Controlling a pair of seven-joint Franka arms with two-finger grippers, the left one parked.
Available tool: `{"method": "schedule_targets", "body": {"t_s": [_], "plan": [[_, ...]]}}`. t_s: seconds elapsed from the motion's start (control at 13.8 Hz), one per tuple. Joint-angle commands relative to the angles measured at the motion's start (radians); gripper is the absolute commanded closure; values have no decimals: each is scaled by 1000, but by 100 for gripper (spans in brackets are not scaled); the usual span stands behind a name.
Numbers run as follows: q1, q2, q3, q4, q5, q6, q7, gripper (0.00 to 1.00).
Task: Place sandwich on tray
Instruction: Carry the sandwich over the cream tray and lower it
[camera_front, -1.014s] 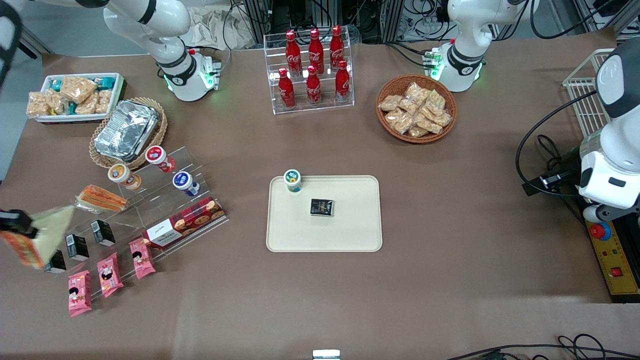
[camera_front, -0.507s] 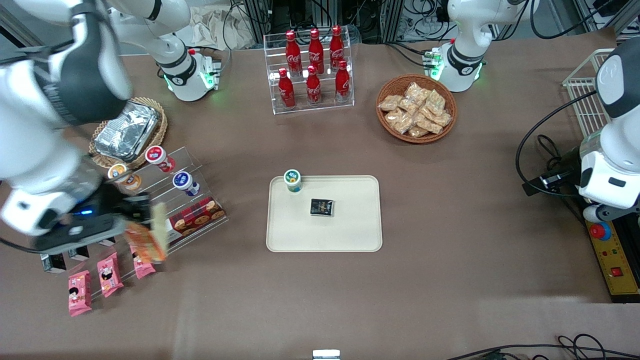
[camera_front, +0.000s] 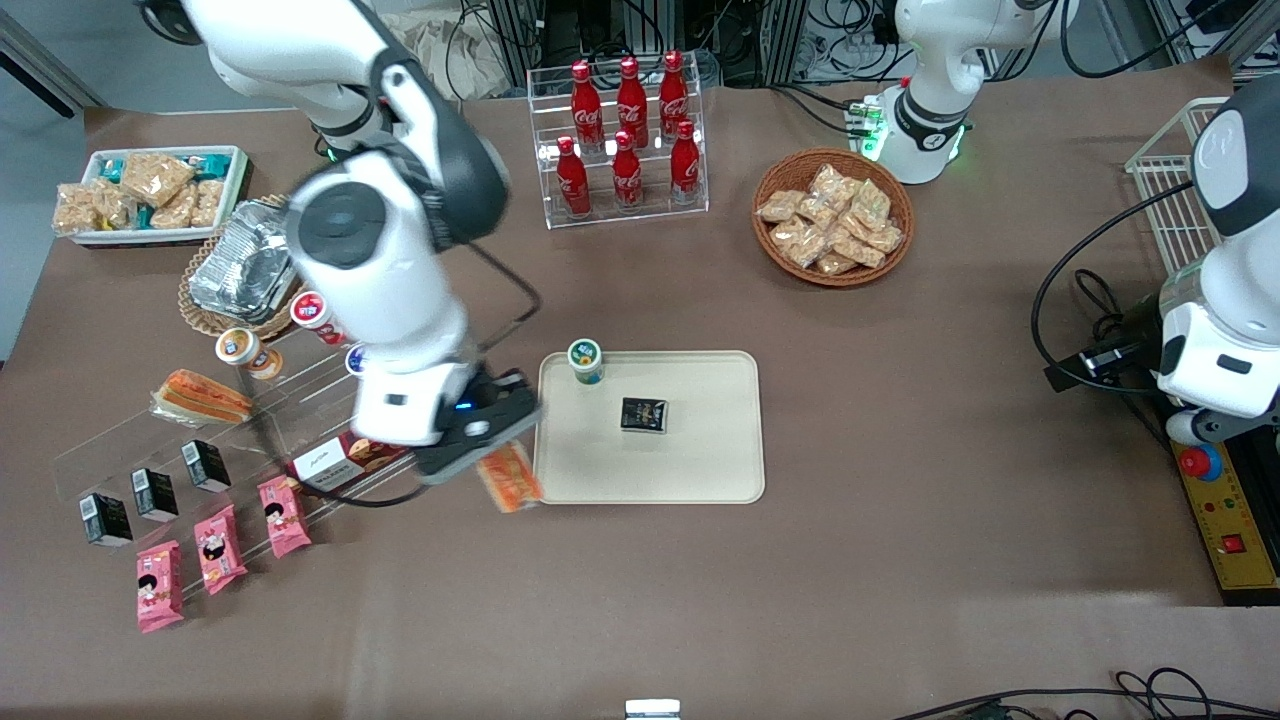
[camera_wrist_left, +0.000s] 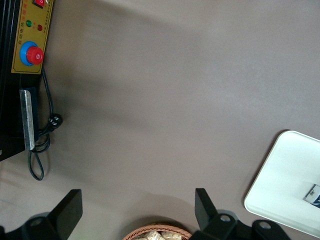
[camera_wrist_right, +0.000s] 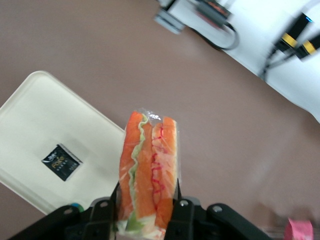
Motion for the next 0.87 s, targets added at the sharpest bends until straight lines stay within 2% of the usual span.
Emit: {"method": "schedule_targets", "body": {"t_s": [0.0, 0.14, 0.29, 0.8], "plan": [[69, 58, -12, 5, -57, 72, -28, 62], [91, 112, -12, 7, -78, 140, -30, 60], [111, 167, -10, 7, -78, 217, -71, 54], [154, 300, -9, 5, -77, 360, -209, 55]]}}
